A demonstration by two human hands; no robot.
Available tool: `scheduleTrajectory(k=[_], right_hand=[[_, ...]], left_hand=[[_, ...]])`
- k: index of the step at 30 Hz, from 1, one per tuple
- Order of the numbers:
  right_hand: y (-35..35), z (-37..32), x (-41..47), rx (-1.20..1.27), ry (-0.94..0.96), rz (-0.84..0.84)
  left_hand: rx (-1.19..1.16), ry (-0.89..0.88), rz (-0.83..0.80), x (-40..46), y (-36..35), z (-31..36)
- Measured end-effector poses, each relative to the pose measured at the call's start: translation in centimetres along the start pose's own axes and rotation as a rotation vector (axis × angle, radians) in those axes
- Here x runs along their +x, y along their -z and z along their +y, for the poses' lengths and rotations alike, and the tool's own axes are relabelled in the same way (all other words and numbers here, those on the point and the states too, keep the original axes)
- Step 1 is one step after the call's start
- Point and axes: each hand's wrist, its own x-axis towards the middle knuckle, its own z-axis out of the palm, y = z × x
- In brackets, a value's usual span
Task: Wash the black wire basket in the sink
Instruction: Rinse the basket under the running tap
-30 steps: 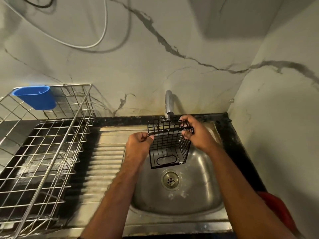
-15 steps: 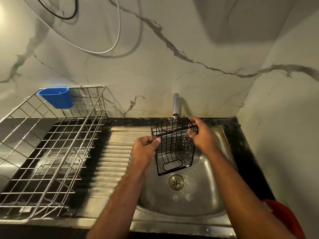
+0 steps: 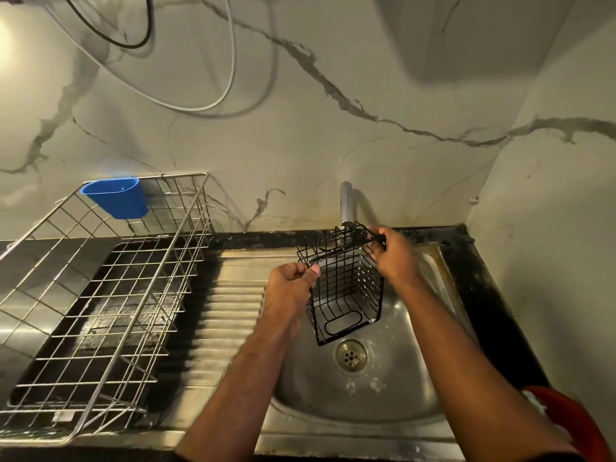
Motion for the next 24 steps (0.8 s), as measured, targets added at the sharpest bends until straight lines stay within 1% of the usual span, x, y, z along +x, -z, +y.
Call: scheduleTrajectory(k=[3,7,14,24], right_hand=[[0.2,-0.2,-0.1,-0.045,0.017,0.028],[0.2,0.3,-0.3,-0.043,0.027,0.033],[0.3,0.7,-0.1,-0.055,0.028,0.018],[-0.4,0.7,0.2,0.016,0.019,-0.005]], left_hand=[[0.002,0.016,-0.009,0.5,0.0,-0.5],[0.005,0.028,-0.028,0.6,-0.4,-0.8],[-0.028,-0.005,-0.01,0.4,-0.7,-1.2],[-0.044,-0.042,0.011,0.3,-0.1,-1.2]])
